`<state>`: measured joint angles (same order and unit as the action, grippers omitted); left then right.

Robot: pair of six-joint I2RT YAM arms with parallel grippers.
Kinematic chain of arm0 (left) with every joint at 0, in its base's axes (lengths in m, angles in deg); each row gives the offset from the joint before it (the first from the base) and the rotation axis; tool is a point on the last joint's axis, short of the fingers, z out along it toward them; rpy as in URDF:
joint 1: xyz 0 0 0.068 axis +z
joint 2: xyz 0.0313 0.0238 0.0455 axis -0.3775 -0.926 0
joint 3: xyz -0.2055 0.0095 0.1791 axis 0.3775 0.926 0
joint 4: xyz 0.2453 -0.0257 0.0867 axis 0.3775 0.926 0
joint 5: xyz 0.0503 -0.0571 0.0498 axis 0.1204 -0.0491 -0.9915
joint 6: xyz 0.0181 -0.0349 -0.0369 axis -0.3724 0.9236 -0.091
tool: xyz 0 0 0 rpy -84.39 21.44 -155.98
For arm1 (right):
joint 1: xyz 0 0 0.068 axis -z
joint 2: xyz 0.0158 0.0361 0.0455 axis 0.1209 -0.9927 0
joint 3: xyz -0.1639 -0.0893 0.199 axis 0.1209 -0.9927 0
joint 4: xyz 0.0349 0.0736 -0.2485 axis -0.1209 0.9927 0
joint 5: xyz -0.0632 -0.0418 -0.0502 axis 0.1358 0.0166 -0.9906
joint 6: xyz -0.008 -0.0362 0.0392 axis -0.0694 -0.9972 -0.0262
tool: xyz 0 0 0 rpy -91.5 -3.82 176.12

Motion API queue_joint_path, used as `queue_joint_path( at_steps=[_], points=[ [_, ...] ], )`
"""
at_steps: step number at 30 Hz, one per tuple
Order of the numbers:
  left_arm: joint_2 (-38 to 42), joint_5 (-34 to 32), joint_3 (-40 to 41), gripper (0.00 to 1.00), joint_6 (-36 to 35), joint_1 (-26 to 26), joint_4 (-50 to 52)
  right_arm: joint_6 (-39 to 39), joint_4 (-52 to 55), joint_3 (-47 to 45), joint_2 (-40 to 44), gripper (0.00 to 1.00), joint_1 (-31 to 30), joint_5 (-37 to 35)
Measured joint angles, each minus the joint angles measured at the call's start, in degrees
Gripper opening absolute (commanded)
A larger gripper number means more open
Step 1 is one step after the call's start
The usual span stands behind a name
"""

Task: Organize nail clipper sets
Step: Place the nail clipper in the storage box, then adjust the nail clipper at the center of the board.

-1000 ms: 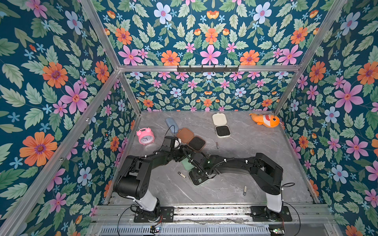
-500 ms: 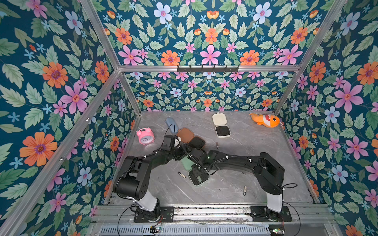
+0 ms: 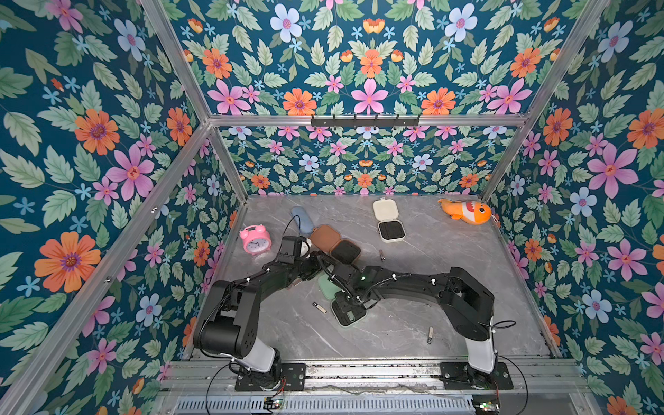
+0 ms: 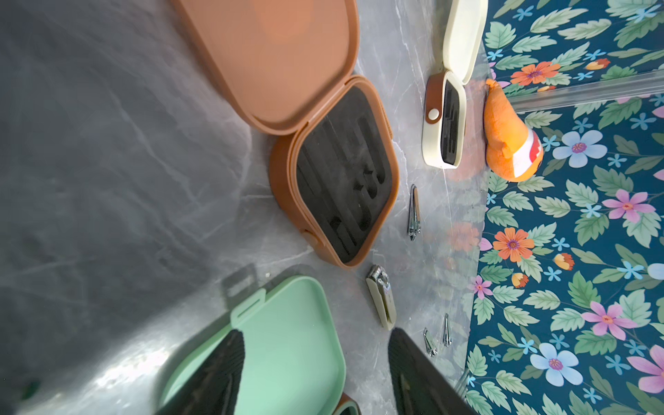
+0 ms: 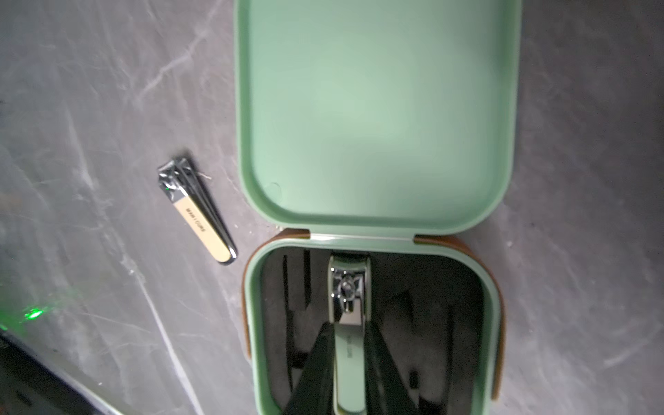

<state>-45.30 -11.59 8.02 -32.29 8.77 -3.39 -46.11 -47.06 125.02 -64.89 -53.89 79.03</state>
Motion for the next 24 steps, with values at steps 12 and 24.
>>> queue_joint_path(
  at_steps=[12, 24],
  points=[
    [1.2, -0.7, -0.5, 0.67, -1.4, 1.2, 2.3, 0.6, 0.2, -1.9, 3.6, 0.32, 0.0, -0.6],
    [3.5, -1.2, -2.1, 0.67, -1.9, 0.6, 2.4, 13.0, 6.2, -21.4, 24.8, 0.71, 7.3, -8.8]
  ],
)
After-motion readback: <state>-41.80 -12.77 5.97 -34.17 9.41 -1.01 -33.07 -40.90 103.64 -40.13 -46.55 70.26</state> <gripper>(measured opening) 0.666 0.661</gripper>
